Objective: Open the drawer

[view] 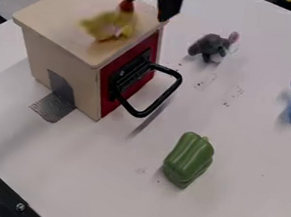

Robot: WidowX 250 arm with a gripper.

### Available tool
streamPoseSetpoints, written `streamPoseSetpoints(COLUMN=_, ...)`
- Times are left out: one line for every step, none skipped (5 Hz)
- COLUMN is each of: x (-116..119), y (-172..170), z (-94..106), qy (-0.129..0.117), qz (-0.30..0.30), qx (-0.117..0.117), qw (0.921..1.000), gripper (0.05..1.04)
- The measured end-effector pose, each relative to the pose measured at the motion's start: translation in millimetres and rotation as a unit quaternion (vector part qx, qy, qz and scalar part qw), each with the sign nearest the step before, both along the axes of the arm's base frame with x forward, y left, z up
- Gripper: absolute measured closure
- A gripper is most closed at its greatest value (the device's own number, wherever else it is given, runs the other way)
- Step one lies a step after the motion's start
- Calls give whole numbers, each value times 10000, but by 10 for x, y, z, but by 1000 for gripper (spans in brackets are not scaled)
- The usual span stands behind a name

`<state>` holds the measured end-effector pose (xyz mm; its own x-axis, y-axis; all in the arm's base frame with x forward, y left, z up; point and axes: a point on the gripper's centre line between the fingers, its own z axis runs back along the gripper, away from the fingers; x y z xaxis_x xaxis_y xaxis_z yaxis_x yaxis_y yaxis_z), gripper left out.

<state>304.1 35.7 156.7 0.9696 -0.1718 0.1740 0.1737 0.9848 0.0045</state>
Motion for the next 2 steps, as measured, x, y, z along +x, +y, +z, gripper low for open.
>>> streamPoseSetpoints(x=82, y=-279, z=76, qy=-148, qz=-372, qx=77, qw=9992, gripper=85)
streamPoseSetpoints(x=108, y=-388, z=-24, qy=-8, qz=-489, qx=214, qw=9986, gripper=85)
